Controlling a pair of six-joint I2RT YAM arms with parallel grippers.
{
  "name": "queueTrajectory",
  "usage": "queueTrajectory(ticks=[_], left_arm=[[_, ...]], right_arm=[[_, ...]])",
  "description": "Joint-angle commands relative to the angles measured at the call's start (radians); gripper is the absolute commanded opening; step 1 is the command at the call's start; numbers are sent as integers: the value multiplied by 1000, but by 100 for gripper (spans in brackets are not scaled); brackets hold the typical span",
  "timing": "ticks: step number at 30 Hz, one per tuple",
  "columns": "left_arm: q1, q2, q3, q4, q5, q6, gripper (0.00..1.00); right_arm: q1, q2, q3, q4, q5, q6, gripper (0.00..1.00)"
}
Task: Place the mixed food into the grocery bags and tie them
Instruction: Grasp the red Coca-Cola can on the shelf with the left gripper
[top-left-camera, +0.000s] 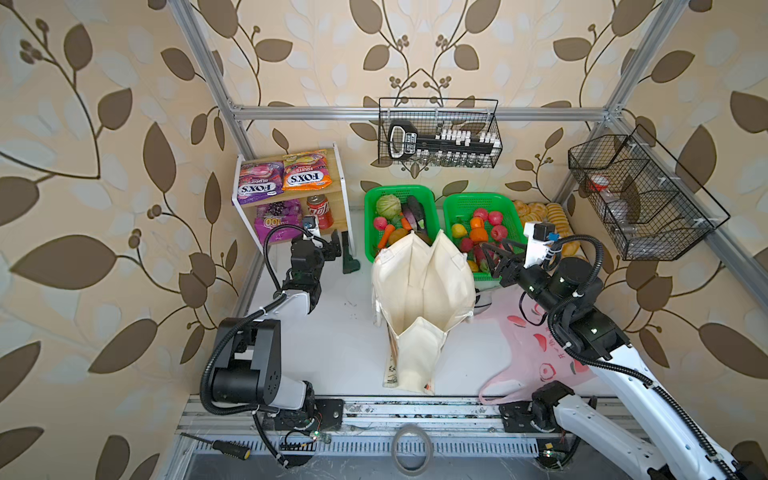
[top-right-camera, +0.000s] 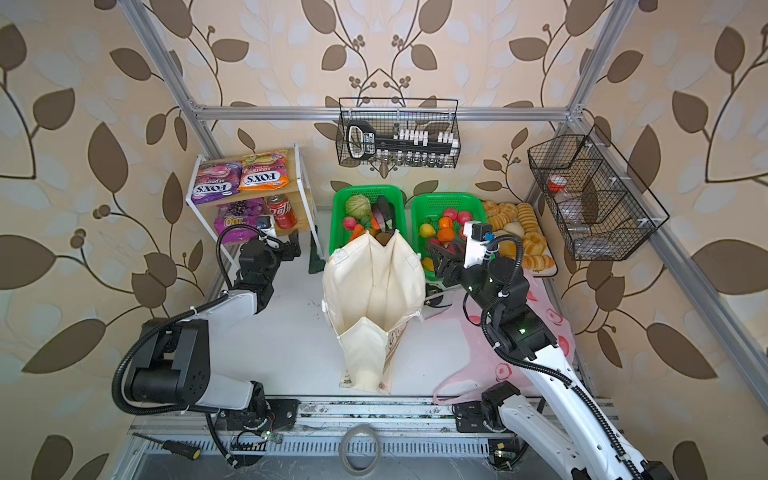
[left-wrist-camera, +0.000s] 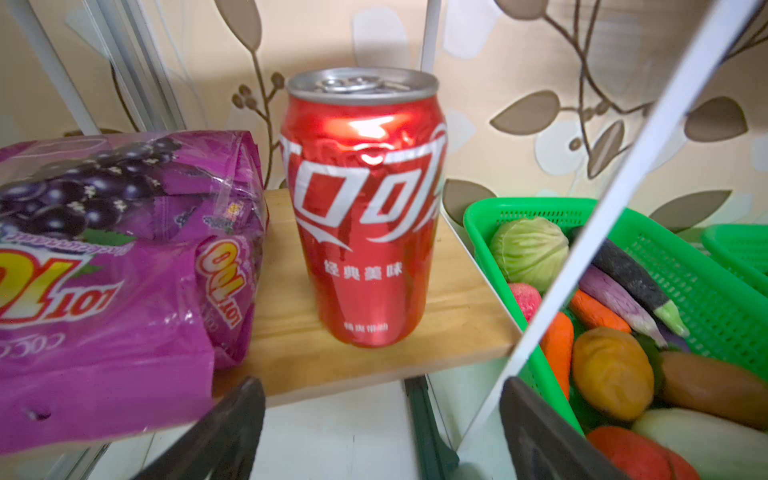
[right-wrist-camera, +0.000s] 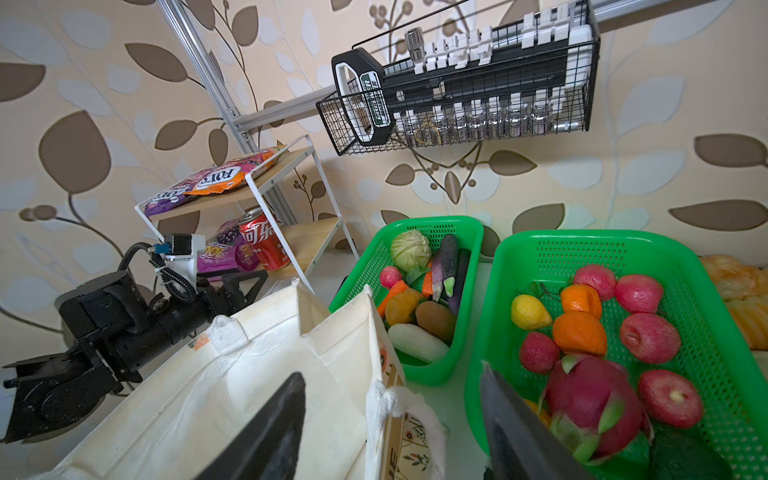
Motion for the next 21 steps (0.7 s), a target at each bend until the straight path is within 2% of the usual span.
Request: queueTrajectory(ticks=[1, 16, 21], left_arm=[[12, 54, 46, 159, -37, 9, 91], [20, 223, 155, 238, -29, -17, 97], [20, 273, 182, 283, -24, -7, 97]], right_arm=[[-3, -8, -16, 17, 24, -31, 67], [-3, -1, -23, 33, -1, -36, 68], [-3, -2, -21, 28, -13, -38, 72]])
